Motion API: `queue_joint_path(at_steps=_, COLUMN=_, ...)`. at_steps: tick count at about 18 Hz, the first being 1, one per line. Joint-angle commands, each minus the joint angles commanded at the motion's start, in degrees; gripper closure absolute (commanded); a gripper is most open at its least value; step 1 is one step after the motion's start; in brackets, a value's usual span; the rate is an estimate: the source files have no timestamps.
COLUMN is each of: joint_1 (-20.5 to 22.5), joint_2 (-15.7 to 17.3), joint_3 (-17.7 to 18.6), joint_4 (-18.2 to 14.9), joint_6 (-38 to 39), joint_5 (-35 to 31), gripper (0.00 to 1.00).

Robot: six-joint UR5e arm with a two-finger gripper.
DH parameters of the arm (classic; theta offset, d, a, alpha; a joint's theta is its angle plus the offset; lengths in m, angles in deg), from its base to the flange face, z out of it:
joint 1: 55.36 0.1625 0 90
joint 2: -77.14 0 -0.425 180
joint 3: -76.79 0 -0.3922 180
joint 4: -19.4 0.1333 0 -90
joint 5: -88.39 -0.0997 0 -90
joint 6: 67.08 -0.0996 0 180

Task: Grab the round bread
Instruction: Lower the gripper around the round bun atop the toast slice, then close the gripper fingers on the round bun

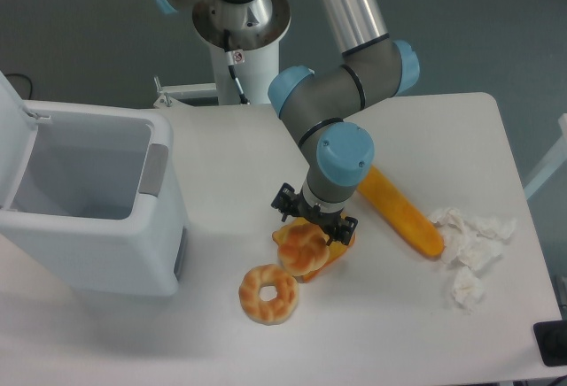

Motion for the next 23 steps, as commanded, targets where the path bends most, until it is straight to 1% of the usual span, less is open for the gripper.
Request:
queue_joint_path(at_steps=4, joint_1=-0.35, joint_2=-0.7, joint_3=0.0, joint_4=1.67, joint_6=2.82, joint_5=0.0, gripper=0.0)
queue_joint_path(at_steps=12, joint_1=0.0, joint_2=-0.62, joint_3=-0.79, joint_4=1.5, joint_6=2.29, joint_5=0.0, gripper=0.0)
queue_joint_path(at_steps=16, joint_1=-0.17, joint_2=-0.88, joint_3=-1.05, joint_4=1.58, joint_6=2.2, joint_5=-3.6, gripper=0.0)
queue_joint_path(at_steps=23, joint_1=-0.35, joint_2=-1.05, joint_3=-0.88, joint_4=1.67, joint_6=2.38, joint_5=-3.69, gripper=0.0)
